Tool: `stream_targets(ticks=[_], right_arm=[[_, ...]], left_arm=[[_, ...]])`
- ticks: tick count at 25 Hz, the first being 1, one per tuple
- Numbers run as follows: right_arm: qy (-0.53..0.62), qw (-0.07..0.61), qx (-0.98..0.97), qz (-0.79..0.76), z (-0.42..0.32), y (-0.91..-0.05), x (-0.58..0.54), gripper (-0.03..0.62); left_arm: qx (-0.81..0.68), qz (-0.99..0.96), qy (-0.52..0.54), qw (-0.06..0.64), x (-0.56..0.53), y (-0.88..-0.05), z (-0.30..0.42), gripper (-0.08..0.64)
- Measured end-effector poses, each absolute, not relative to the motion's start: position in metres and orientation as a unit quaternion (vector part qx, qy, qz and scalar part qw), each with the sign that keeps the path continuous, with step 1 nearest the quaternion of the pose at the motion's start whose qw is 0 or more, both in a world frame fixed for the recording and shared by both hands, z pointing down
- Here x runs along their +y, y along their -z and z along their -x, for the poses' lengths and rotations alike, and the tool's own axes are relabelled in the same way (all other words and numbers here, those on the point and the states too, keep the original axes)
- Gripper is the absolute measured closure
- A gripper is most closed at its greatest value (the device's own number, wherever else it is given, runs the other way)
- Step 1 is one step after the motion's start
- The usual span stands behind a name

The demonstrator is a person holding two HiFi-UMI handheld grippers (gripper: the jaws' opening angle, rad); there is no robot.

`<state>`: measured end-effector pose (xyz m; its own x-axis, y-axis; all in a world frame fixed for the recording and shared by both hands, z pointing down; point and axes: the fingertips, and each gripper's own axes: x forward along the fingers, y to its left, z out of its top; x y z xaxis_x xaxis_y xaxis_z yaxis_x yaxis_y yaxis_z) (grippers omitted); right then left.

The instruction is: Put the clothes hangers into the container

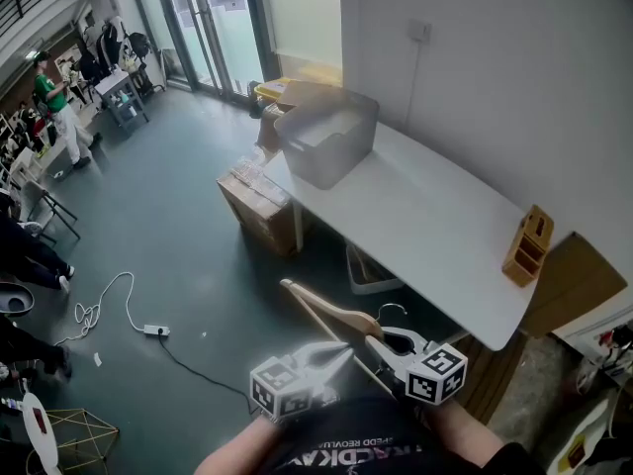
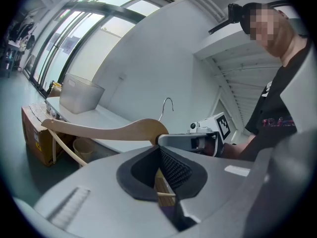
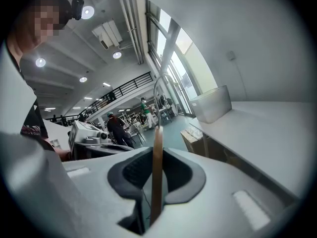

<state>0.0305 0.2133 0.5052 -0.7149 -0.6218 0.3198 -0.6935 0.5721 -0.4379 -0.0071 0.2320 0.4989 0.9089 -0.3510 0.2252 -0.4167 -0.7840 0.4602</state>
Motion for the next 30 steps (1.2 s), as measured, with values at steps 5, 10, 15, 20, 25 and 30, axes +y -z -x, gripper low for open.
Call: stream_targets(ticks=[5,10,15,20,25,30], right_arm=[[-0.272,0.065,-0.883,-0.378,-0.031,-0.502,0.209,0.535],[-0.268,0.065,-0.884,-0.378,-0.027,-0.499,0.203,0.535],[-0.263,0.062,-0.885,-0.379,-0.019,-0.495,0.2,0.535],[-0.258,0.066,-0.884,-0.384,-0.02,-0.494,0.192,0.535],[-0.257,0.071,-0.884,-0.385,-0.026,-0.493,0.175,0.535],[-0.25,0.08,-0.887,-0.381,-0.036,-0.489,0.149,0.535]], left_arm=[[-0.209,-0.941,-0.059,0.259,0.227,-0.497,0.015,0.555],[-0.213,-0.941,-0.055,0.258,0.22,-0.493,0.021,0.556],[-0.215,-0.941,-0.052,0.257,0.217,-0.491,0.031,0.555],[-0.218,-0.937,-0.04,0.269,0.207,-0.492,0.034,0.557],[-0.22,-0.937,-0.032,0.271,0.189,-0.492,0.03,0.557],[-0.226,-0.935,-0.023,0.274,0.167,-0.489,0.021,0.557]])
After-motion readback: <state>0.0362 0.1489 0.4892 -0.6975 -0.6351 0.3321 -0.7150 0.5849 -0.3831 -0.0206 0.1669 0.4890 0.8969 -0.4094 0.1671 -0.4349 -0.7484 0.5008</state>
